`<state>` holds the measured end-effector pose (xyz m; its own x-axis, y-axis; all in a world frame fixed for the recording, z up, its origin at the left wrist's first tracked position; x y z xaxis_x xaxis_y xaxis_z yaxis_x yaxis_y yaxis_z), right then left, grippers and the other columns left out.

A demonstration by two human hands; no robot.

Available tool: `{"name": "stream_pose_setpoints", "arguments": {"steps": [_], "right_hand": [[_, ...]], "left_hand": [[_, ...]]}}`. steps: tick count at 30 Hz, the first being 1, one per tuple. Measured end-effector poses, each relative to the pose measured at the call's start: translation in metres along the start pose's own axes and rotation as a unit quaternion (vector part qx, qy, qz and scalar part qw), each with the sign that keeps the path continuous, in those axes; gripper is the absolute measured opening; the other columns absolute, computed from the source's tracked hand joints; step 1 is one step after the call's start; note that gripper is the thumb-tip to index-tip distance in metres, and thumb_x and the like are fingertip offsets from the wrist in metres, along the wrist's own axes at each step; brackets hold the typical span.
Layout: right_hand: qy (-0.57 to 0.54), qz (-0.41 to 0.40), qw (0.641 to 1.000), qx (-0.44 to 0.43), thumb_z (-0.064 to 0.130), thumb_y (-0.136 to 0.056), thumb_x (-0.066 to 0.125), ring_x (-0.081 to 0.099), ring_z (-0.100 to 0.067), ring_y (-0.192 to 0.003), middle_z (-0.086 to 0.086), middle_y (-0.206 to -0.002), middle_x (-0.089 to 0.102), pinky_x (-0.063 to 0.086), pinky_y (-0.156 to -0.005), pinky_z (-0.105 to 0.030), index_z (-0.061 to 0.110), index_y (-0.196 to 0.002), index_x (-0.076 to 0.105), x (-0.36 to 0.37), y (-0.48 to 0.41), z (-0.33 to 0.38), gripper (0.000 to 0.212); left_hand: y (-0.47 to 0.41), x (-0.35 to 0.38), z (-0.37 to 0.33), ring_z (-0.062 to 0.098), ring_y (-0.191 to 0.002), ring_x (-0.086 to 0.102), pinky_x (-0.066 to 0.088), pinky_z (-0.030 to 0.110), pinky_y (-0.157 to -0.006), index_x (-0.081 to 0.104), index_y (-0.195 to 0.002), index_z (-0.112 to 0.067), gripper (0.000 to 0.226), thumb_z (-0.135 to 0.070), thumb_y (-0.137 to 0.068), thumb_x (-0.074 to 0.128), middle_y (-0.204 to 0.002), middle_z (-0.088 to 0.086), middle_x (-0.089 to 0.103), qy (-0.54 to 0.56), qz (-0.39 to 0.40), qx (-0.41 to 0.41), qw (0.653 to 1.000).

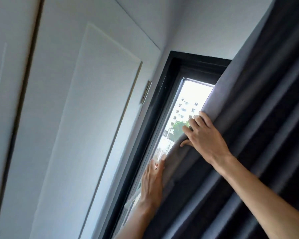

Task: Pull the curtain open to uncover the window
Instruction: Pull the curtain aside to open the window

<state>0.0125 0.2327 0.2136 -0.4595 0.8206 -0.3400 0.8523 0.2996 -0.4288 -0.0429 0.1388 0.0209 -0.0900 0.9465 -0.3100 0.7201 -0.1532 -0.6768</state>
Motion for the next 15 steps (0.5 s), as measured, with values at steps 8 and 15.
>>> {"name": "stream_pose_setpoints", "arguments": {"steps": [8,15], "right_hand": [[0.010,-0.002,1.000,0.005,0.059,-0.094,0.046,0.052,-0.038,-0.112,-0.016,-0.106,0.062,0.026,-0.119,-0.054,0.007,-0.106,0.057,-0.012,0.085,-0.044,0.055],[0.008,-0.001,1.000,0.028,0.055,-0.093,0.053,0.050,-0.039,-0.115,-0.016,-0.111,0.059,0.026,-0.118,-0.055,0.006,-0.113,0.054,-0.016,0.162,-0.084,0.053]], "left_hand": [[0.046,0.020,-0.062,0.029,-0.079,0.061,0.053,0.046,-0.064,0.019,-0.146,-0.034,0.080,0.008,-0.084,0.048,-0.107,0.010,0.054,-0.063,0.022,0.053,0.996],[0.090,0.038,-0.129,0.030,-0.085,0.061,0.052,0.044,-0.064,0.019,-0.146,-0.032,0.082,0.007,-0.082,0.050,-0.109,0.010,0.052,-0.087,0.030,0.078,0.993]]}}
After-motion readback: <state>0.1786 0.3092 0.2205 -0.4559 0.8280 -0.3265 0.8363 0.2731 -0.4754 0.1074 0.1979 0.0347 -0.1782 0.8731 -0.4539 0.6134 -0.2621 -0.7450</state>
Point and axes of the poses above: each hand's wrist, its own y-axis away from the middle knuckle, its own x-axis out of the palm, z = x × y, the point moved 2 cm from there along -y, towards the middle knuckle
